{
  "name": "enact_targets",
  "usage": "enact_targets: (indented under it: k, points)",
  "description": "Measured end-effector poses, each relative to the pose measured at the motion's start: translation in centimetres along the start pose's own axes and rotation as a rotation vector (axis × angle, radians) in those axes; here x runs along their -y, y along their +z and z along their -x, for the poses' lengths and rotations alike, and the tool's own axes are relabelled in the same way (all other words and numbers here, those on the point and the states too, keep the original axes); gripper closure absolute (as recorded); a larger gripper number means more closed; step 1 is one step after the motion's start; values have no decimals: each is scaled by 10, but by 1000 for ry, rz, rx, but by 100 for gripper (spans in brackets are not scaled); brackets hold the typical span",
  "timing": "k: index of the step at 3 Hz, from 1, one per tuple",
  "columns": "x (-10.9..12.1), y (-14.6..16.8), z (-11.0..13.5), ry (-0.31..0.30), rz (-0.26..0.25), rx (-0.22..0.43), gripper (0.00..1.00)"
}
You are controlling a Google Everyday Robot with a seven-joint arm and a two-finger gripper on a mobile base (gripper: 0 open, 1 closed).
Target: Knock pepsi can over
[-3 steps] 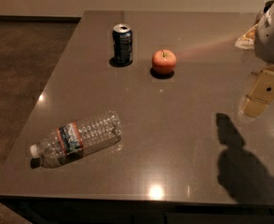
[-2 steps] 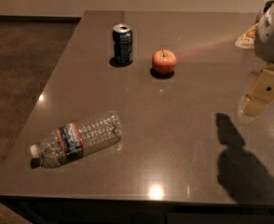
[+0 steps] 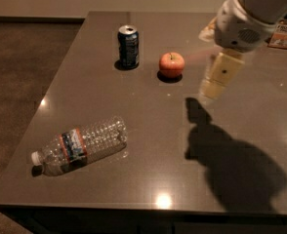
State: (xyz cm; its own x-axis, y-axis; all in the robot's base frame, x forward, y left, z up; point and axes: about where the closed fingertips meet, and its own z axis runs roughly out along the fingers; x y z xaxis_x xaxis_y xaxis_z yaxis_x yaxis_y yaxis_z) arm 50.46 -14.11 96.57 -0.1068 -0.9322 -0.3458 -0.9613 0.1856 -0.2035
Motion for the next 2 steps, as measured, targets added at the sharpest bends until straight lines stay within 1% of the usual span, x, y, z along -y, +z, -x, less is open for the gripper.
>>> enact_targets:
  k: [1,2]
  points:
    - [22,21,38,-16,37,92,0]
    - [54,49,78,4,53,143,0]
